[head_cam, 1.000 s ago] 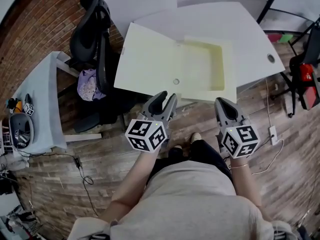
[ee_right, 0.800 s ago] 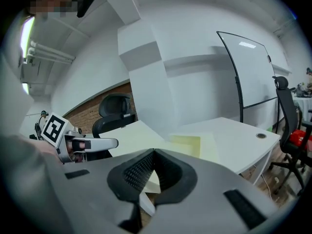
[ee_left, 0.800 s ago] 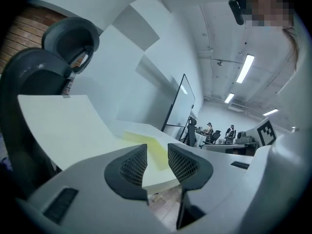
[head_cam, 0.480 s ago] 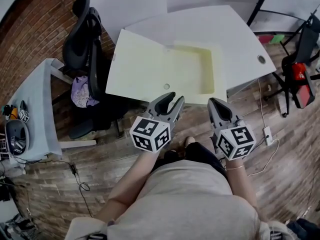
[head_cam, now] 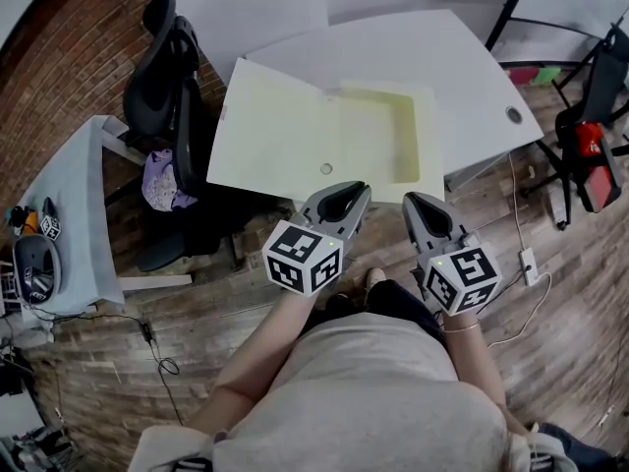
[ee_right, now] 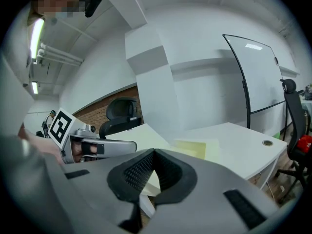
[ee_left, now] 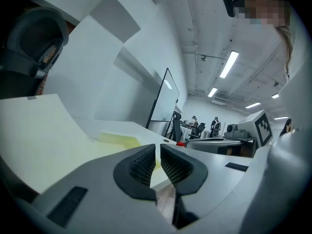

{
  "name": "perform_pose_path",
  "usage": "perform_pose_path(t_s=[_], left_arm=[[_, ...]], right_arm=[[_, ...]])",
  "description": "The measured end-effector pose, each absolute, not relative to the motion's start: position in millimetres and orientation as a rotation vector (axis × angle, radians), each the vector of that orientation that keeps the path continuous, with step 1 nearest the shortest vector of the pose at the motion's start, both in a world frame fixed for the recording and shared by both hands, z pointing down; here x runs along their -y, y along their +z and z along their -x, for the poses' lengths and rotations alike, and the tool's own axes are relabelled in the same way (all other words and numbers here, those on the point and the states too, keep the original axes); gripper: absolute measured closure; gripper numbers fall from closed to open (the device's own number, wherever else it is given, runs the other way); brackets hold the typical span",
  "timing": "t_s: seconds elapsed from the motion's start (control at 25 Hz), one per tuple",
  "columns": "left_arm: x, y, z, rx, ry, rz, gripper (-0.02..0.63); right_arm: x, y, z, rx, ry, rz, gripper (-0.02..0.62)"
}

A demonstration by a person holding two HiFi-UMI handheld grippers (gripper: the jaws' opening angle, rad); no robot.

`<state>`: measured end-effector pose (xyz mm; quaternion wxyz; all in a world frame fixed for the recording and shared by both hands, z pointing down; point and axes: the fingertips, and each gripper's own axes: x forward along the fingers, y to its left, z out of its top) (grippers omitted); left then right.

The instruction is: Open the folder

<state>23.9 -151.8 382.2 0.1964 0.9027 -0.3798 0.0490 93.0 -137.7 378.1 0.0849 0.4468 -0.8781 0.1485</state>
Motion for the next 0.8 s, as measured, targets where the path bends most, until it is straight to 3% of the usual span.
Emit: perform_pose_path(t_s=[0.8], left_arm=[[147,396,-42,1.030,0.244,-2.532,0.572]], right_arm=[[133,388,-87,2.589,0.450,-1.291,0.574]])
